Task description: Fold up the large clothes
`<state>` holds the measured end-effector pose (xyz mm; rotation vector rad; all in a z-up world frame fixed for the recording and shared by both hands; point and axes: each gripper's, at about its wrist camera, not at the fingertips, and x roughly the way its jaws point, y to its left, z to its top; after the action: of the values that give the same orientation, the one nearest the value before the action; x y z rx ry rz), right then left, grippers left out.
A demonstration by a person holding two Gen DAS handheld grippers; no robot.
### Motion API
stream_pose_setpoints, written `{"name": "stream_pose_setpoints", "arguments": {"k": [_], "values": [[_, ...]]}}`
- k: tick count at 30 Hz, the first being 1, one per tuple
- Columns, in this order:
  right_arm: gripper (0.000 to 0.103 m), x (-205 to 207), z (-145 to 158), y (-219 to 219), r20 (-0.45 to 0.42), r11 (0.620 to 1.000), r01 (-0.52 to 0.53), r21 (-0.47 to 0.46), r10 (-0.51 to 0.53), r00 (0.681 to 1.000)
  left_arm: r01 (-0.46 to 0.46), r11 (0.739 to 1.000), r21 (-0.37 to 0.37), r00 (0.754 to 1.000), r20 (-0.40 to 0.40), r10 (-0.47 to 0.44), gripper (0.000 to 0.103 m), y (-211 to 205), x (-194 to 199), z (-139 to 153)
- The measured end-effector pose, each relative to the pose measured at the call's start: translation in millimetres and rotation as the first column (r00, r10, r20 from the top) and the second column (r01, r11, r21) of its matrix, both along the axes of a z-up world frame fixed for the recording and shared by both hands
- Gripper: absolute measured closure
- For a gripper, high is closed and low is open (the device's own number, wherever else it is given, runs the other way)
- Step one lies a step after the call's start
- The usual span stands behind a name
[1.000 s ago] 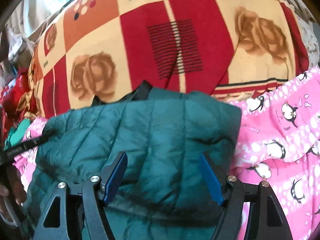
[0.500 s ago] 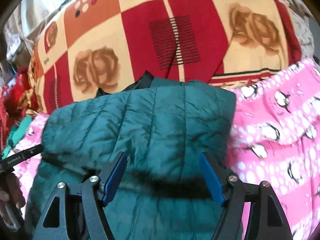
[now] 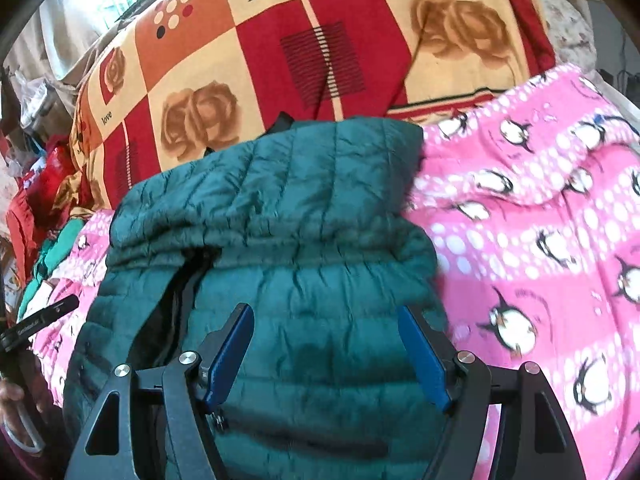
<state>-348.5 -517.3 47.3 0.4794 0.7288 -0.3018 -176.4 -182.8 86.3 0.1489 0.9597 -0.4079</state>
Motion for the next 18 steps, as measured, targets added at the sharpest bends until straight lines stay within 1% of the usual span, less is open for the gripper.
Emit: {"name": "stream_pose_setpoints", "arguments": {"k": [5, 8, 14, 18], "values": [[0.031, -11, -4, 10, -0.021, 1.0, 0.005, -0.025, -0.006, 1.0, 0.008, 0.998, 0.056, 1.0, 0.024, -0.009, 0.029, 2, -17, -6], [0.031, -16, -4, 17, -0.023, 1.0, 0.001, -0.029, -0.002, 1.0, 0.005, 0.997, 0.073, 0.999, 0.04, -0.008, 0.029, 5, -26, -9], [0.031, -23, -7, 31, -0.056, 0.997, -0.009, -0.07, 0.005, 0.998, -0.001, 0.993, 0.117, 0.997, 0.078, -0.009, 0.029, 7, -39, -14], [0.031, -28, -7, 41, -0.076, 0.994, -0.015, -0.105, 0.007, 0.997, -0.01, 0.992, 0.127, 0.997, 0.081, 0.0, 0.029, 10, -45, -17]]}}
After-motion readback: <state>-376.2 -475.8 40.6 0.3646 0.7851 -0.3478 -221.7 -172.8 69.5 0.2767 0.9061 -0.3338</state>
